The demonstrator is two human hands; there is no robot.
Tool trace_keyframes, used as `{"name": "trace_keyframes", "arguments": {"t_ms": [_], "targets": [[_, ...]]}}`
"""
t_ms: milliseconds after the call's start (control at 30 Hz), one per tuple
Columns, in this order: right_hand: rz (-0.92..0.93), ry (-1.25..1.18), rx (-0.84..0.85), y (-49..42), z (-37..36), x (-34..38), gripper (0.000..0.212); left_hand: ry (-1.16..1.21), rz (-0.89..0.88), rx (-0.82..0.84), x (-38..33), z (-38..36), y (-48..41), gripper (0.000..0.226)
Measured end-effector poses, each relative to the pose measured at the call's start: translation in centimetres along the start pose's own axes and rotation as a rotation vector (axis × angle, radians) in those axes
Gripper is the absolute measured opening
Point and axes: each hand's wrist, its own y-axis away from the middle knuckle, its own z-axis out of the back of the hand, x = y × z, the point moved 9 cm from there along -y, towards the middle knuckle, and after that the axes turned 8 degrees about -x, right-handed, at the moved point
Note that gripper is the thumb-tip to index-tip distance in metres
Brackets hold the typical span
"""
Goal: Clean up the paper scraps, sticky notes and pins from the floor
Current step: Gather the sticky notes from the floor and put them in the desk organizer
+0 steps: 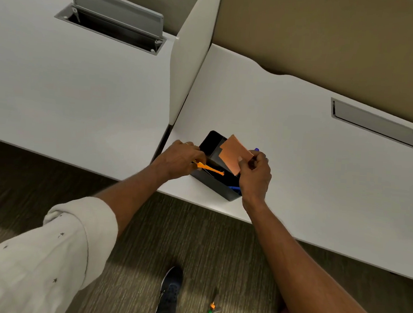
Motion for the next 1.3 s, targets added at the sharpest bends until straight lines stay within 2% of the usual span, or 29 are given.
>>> {"name": "trace_keyframes", "arguments": {"t_ms": [133, 233, 333, 433, 500, 633, 767, 967, 1100, 1167, 1300], "targets": [[0.045, 0.020, 0.034, 0.6, -0.7, 0.1, 0.017, -0.181, -0.147, -0.013, -1.5, 0.0, -0.1, 0.023], [0.053, 0.023, 0.024, 0.9, -0.8, 0.2, 0.020, -0.251, -0.248, 0.036, -2.1, 0.7, -0.8, 0.025], [0.055, 0.013, 0.013, 1.1, -1.0, 0.3, 0.018, -0.295, -0.275, 0.079, -2.2, 1.5, -1.6, 0.025], [0.060, -0.001, 0.017, 1.2, -1.5, 0.4, 0.017, -0.348, -0.285, 0.113, -2.5, 0.9, -1.9, 0.035], [0.053, -0.008, 0.017, 1.3, -1.9, 0.3, 0.016, -0.340, -0.256, 0.131, -2.7, 0.2, -1.7, 0.036], [0.038, -0.011, 0.009, 1.2, -2.2, -0.1, 0.014, -0.094, -0.085, 0.114, -1.6, 0.3, -1.3, 0.027], [0.065, -0.014, 0.058, 1.3, -2.9, -0.6, 0.014, 0.031, 0.002, 0.063, 0.3, 0.9, 0.1, 0.015], [0.245, 0.128, 0.263, 3.4, -5.2, -0.8, 0.011, 0.127, 0.154, -0.071, 2.7, 1.9, 1.6, 0.033], [0.246, 0.267, 0.246, 3.7, -5.4, -1.7, 0.007, 0.177, 0.155, -0.040, 2.4, 1.8, 1.8, 0.049], [0.220, 0.282, 0.236, 3.6, -5.6, -1.8, 0.015, 0.203, 0.151, -0.020, 2.0, 1.5, 1.7, 0.056], [0.231, 0.276, 0.251, 4.2, -5.8, -1.5, 0.027, 0.222, 0.135, -0.002, 1.1, 0.8, 1.7, 0.055]]}}
